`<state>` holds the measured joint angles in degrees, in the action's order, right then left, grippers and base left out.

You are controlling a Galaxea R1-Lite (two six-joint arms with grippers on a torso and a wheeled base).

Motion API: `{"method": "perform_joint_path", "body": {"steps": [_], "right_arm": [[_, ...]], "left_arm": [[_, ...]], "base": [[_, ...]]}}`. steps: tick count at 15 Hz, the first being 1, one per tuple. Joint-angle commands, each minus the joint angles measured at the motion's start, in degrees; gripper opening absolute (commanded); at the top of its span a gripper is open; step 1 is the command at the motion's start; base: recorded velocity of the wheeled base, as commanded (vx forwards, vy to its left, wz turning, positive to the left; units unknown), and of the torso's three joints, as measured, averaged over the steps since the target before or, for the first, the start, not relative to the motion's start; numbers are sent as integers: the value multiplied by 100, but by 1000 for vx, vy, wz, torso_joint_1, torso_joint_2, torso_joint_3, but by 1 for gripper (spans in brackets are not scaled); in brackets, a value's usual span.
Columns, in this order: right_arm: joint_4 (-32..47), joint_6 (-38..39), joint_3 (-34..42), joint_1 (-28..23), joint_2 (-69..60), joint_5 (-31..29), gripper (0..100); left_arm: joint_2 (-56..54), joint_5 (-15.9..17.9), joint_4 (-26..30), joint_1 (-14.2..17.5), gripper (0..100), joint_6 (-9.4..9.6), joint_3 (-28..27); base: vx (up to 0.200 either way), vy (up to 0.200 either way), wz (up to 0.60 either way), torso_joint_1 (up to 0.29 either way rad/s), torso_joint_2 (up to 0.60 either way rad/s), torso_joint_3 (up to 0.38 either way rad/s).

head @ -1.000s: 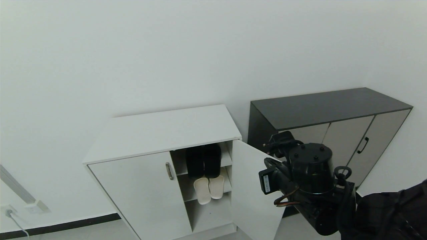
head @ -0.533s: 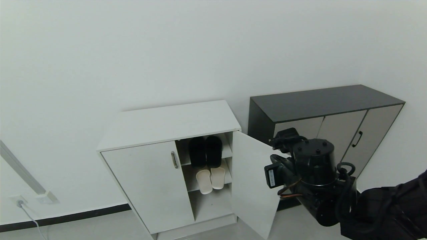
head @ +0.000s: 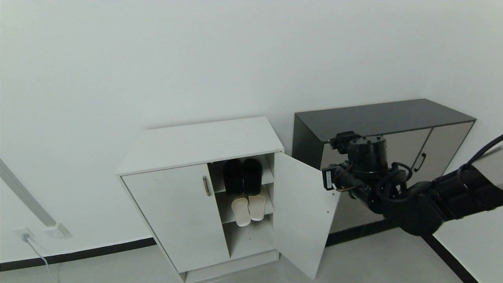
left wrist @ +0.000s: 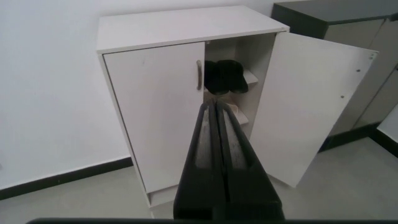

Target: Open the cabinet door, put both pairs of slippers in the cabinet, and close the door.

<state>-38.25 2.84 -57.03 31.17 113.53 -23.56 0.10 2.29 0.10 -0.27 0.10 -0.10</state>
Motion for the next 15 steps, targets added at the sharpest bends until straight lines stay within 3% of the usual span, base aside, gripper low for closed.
{"method": "perform_joint_path", "body": {"steps": [1,15], "right_arm": [[81,15,-379,-269,354,106,0],[108,155,-1091,-867,1488,432,0]], "left_arm": [[-1,-1,-1,0,0,-1,1],[-1,-1,-1,0,0,-1,1]], "base": [[0,0,0,0,0,0],[0,0,0,0,0,0]]}}
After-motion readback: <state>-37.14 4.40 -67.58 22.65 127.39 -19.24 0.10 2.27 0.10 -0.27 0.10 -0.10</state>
